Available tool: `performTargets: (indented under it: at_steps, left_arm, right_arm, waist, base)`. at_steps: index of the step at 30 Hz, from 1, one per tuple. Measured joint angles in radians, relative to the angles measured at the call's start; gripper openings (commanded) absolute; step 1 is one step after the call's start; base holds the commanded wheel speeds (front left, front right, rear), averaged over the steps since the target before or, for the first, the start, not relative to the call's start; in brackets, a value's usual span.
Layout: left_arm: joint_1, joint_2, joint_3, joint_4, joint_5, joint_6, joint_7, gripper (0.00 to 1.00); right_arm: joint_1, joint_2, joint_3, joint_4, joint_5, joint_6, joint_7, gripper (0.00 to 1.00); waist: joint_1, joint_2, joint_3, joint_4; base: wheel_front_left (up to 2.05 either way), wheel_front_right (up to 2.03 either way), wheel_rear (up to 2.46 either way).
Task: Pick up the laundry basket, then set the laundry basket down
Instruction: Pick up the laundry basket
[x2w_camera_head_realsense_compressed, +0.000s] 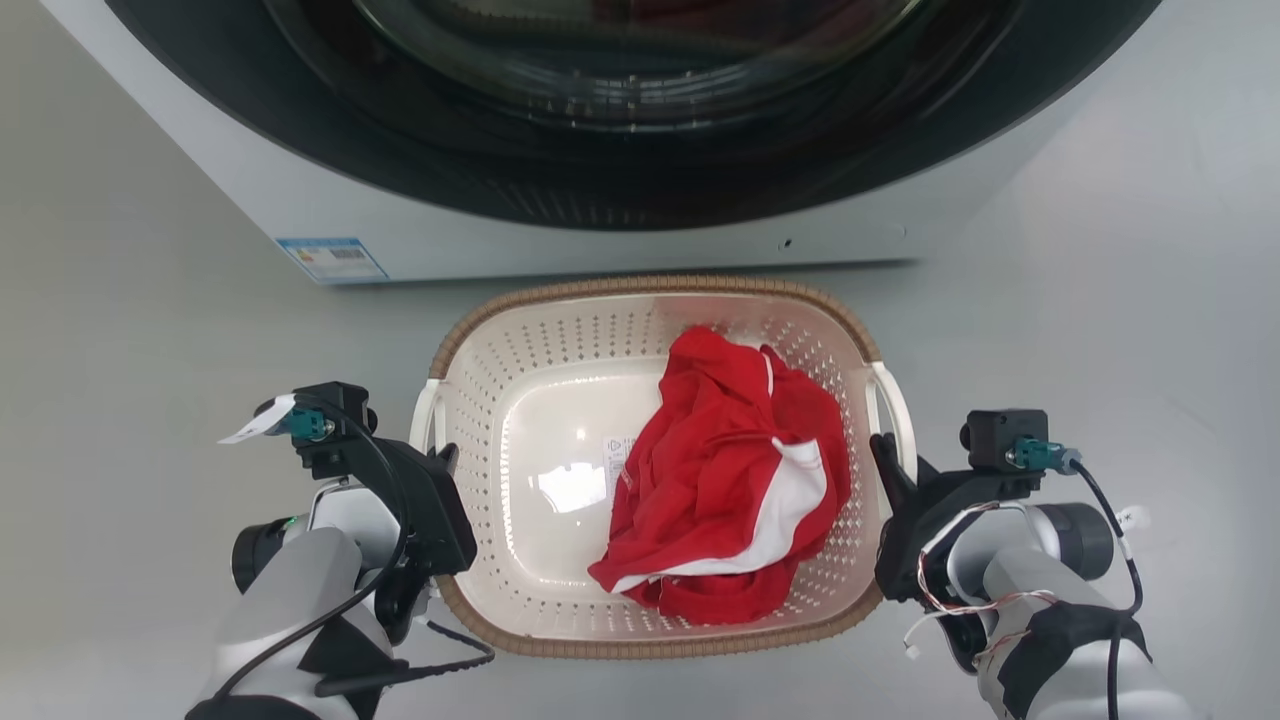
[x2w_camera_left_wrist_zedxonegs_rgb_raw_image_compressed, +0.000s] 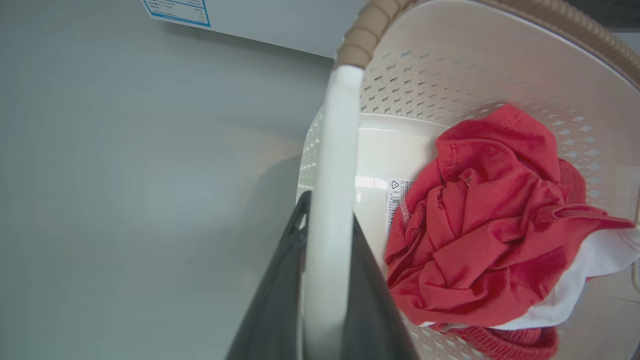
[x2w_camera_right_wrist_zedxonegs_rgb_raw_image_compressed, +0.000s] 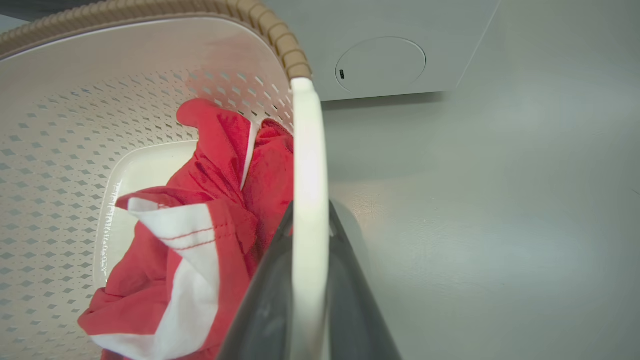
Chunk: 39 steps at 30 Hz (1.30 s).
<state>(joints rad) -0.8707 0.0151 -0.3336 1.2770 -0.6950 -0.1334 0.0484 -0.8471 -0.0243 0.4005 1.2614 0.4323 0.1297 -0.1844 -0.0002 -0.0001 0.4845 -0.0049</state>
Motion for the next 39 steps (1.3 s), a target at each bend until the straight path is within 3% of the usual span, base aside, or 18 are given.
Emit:
performTargets:
  at_steps: [26, 39]
  left_arm:
    - [0.143, -0.004, -0.005, 0.015, -0.040, 0.000, 0.188, 0.00]
    - [0.186, -0.004, -0.005, 0.019, -0.052, 0.000, 0.246, 0.00]
  right_arm:
    - [0.152, 0.011, -0.007, 0.019, 0.071, 0.011, 0.176, 0.00]
    - [0.196, 0.014, -0.008, 0.022, 0.108, 0.012, 0.264, 0.00]
  waist:
    - [-0.0001, -0.0001, -0.365, 0.017]
    - [0.0000, 0.0000, -0.482, 0.031]
  base:
    - [0.00, 0.00, 0.00]
    - [0.00, 0.00, 0.00]
